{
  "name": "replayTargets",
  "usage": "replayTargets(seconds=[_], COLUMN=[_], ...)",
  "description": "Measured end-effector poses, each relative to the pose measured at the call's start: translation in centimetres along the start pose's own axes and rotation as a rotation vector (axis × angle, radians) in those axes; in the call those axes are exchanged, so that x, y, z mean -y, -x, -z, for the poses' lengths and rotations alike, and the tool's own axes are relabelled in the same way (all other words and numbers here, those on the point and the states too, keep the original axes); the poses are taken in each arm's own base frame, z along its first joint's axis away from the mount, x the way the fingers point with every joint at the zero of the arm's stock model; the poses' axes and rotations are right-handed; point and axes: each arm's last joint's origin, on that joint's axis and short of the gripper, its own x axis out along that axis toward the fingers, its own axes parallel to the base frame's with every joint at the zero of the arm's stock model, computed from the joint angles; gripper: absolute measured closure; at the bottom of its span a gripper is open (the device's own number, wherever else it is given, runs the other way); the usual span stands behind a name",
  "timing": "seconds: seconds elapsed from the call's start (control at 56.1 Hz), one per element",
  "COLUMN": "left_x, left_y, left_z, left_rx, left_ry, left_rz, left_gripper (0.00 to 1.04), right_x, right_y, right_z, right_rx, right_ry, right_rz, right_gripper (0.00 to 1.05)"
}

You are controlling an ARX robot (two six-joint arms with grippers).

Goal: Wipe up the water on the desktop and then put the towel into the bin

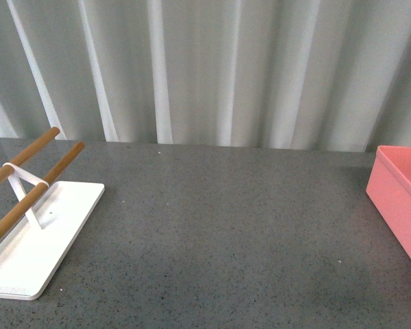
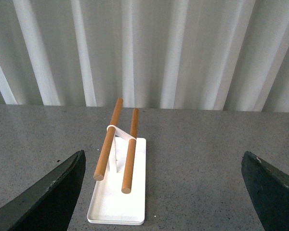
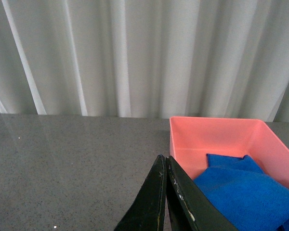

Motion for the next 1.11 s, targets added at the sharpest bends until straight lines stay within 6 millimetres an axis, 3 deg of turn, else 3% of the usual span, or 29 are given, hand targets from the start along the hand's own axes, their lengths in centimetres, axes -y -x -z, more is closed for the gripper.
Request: replayTargets(seconds=[1.105], left_x=[0.0], left_y=[0.0], left_z=[0.0], left_rx=[0.001], left_ry=[0.000], left_rz=[0.000], left_gripper=[0.07], right_x=[0.0], right_y=[2.7], right_z=[0.4], right_rx=[0.026], right_ry=[-0.003], right_rz=[0.001], right_gripper=[1.01])
